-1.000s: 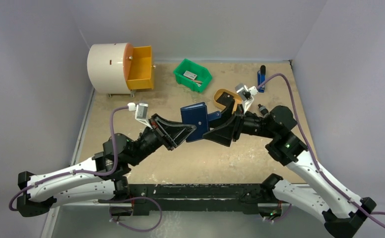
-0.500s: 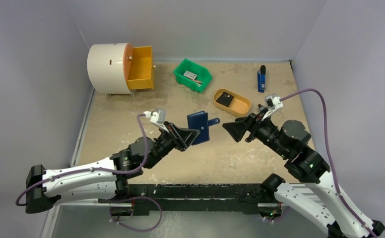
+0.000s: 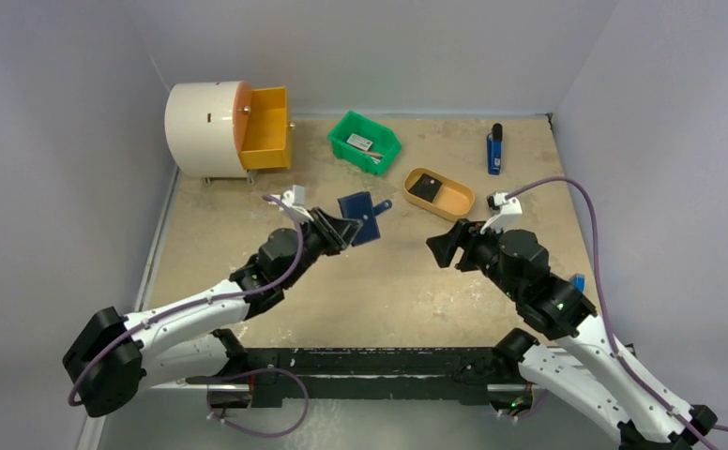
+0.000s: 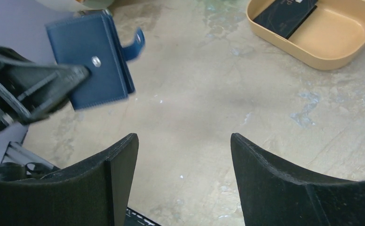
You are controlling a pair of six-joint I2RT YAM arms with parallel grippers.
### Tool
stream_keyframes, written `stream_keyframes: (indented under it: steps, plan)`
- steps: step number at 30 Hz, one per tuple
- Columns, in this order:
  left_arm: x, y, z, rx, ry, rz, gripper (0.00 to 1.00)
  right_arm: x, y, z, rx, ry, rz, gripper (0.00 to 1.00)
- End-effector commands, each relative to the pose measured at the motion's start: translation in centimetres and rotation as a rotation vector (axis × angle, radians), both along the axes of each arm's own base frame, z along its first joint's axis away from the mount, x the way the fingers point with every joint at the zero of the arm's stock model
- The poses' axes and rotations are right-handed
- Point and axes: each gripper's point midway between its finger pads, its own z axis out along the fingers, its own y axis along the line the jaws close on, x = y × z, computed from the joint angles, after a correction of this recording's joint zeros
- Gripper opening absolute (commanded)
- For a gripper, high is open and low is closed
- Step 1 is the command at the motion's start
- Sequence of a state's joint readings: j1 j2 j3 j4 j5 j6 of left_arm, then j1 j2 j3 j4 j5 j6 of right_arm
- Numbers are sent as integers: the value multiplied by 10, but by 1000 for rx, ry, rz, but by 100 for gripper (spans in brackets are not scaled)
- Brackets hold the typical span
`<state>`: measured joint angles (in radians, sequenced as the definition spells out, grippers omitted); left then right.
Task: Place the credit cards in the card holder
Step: Close the card holder at the center of the board.
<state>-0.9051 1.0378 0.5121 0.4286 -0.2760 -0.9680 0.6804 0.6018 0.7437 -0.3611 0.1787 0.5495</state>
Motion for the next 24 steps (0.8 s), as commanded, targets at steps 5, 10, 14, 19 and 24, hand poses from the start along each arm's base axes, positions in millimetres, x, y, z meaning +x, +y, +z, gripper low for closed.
stream_keyframes:
  steps: [5,10,14,19,24]
  plan:
    - [27,24,63,-113,-87,-16,0,16,6,-5,23,-33,-33,74]
    - [36,78,68,-164,-57,37,0,19,13,-13,3,-26,-4,74]
    - [25,79,48,-101,-3,-11,0,14,36,-5,38,-22,112,74]
    - [8,71,46,-133,-13,-97,0,11,61,24,141,-40,212,72]
    - [-7,66,63,-150,-74,-175,0,5,79,56,257,-71,292,71]
